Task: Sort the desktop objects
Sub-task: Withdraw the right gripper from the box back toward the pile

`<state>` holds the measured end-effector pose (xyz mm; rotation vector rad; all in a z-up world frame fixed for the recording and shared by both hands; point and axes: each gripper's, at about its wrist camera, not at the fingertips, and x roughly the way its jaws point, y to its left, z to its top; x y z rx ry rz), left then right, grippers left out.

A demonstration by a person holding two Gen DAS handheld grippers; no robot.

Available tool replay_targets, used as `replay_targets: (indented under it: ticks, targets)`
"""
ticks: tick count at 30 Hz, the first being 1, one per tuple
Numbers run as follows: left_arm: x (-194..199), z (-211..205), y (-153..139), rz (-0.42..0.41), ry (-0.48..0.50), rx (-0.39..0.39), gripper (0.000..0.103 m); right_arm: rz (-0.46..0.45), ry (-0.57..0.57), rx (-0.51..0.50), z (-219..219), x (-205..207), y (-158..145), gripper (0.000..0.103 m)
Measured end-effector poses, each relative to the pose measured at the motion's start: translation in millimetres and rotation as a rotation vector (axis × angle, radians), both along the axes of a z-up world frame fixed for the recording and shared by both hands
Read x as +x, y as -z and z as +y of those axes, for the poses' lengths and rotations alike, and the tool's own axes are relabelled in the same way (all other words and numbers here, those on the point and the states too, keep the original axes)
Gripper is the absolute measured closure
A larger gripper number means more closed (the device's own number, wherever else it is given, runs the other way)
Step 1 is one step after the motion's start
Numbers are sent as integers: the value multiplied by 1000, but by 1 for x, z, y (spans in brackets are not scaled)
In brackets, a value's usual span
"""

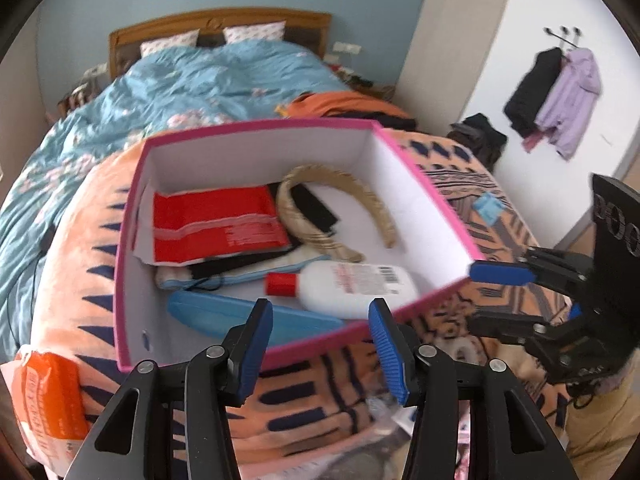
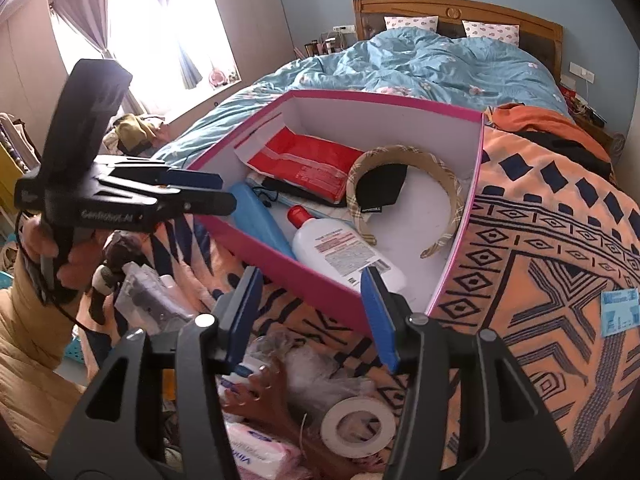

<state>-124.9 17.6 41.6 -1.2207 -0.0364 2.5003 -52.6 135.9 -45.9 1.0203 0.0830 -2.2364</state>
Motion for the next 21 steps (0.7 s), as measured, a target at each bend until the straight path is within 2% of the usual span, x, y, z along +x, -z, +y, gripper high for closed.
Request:
replay_targets:
  ticks: [8, 14, 21]
  targets:
    - [43, 34, -8, 72, 99, -10, 45, 10, 26, -39, 18, 25, -6, 48]
    - [62, 47, 3, 35, 150, 13, 45, 0, 55, -52, 37, 48, -3, 48]
    - [71, 66, 22, -6, 205, -27, 45, -74, 101, -68, 63, 81, 23, 48]
